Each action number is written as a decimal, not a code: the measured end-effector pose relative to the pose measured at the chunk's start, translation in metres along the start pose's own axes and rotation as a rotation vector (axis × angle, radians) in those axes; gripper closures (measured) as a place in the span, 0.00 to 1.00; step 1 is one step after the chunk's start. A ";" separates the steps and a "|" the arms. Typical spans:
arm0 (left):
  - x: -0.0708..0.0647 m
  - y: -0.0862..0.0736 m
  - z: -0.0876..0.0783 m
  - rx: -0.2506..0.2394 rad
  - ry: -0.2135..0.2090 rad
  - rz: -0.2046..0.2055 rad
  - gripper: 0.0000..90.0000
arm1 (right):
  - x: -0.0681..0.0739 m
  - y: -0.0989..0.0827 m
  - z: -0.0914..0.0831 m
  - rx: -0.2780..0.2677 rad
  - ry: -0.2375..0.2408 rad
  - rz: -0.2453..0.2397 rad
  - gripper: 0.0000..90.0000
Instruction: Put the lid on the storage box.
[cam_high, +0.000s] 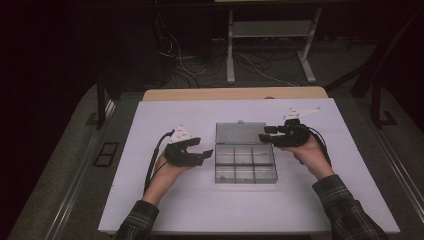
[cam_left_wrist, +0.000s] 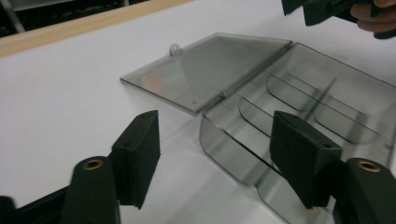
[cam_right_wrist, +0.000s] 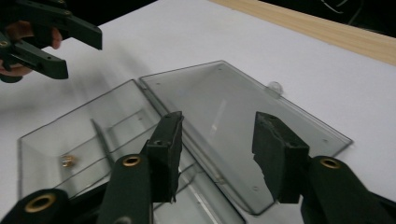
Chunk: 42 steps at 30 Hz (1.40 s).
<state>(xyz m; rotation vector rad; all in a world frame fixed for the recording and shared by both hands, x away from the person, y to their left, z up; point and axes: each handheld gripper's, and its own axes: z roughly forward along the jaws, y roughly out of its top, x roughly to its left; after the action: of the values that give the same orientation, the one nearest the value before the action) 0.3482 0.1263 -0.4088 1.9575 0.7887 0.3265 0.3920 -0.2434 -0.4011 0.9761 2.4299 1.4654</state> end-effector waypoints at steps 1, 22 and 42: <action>0.002 0.002 0.003 -0.002 0.001 -0.004 0.38 | -0.002 -0.001 0.000 0.002 -0.007 0.006 0.60; 0.038 0.030 0.062 0.066 0.096 -0.072 0.93 | -0.039 -0.014 0.012 0.019 -0.171 0.091 0.90; 0.045 0.013 0.091 0.231 0.090 -0.088 0.98 | -0.053 -0.033 0.029 0.143 -0.189 0.135 0.99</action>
<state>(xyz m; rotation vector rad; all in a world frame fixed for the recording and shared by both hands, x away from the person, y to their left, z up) 0.4355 0.0888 -0.4480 2.1269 1.0051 0.2819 0.4312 -0.2638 -0.4541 1.2693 2.3983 1.1865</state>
